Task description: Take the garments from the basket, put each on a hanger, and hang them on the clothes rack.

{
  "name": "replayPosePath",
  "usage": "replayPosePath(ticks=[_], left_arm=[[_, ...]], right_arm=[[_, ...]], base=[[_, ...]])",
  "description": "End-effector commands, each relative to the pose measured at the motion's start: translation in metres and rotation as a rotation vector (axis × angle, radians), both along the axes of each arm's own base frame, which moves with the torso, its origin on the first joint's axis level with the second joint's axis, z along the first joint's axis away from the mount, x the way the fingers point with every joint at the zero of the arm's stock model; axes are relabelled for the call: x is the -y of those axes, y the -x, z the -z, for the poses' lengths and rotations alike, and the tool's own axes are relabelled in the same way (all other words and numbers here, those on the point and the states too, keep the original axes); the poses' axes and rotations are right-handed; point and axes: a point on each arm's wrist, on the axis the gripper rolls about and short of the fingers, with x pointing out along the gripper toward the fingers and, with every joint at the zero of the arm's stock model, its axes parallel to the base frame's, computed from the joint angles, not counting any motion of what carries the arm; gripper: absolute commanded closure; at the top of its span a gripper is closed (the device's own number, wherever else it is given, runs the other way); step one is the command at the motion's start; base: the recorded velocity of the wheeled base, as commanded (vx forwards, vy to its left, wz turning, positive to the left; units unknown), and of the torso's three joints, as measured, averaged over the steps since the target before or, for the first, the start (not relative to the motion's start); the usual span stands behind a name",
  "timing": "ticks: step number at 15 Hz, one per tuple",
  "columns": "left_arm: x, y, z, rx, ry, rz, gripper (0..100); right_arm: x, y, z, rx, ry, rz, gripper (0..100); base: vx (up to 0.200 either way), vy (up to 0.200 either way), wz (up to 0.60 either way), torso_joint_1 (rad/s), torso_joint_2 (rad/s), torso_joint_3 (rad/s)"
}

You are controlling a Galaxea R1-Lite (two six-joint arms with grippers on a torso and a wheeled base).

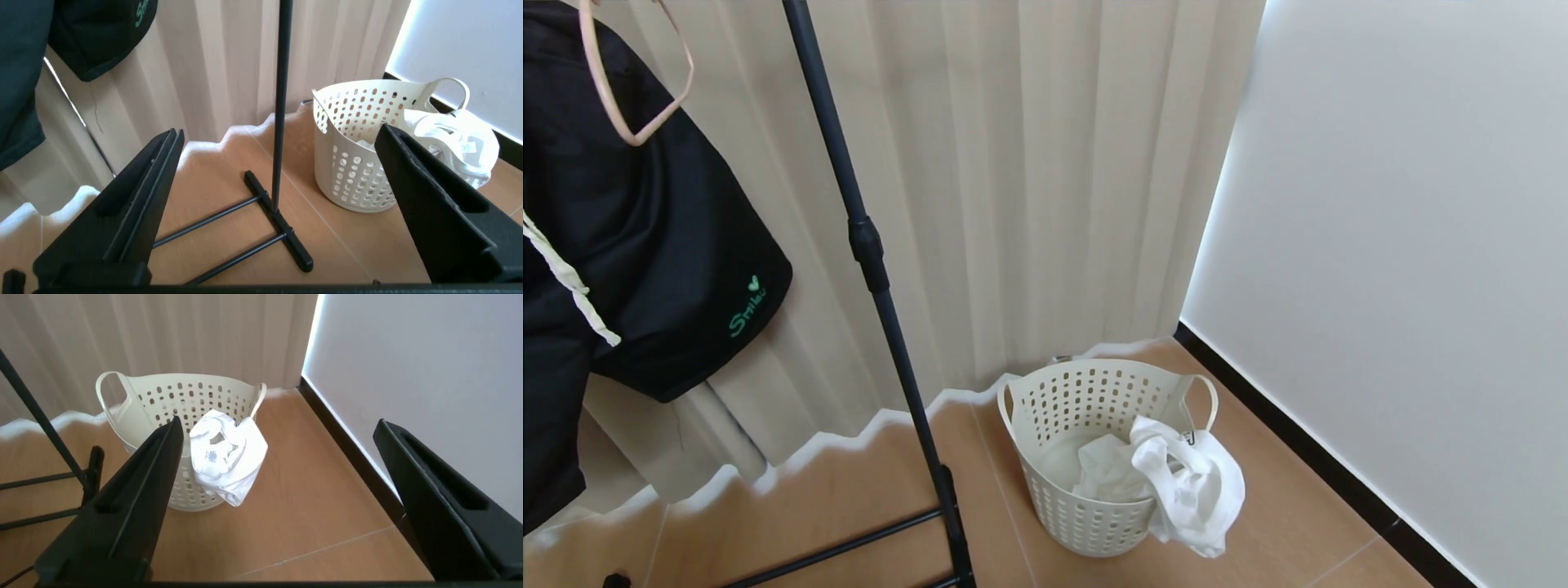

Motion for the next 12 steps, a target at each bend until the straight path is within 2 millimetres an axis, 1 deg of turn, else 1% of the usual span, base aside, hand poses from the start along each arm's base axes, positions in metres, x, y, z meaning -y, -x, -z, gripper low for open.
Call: replayPosePath(ticks=[1,12], left_arm=[[0.0,-0.0001,0.0,-0.001,0.0,-0.001,0],[0.0,-0.0001,0.0,-0.001,0.0,-0.001,0]], right_arm=[[0.0,-0.0001,0.0,-0.001,0.0,-0.001,0],[0.0,-0.0001,0.0,-0.001,0.003,-0.003,0]], base=[[0.0,0.0,0.0,0.012,0.01,-0.183],[0.0,0.0,0.0,0.002,0.0,-0.197]])
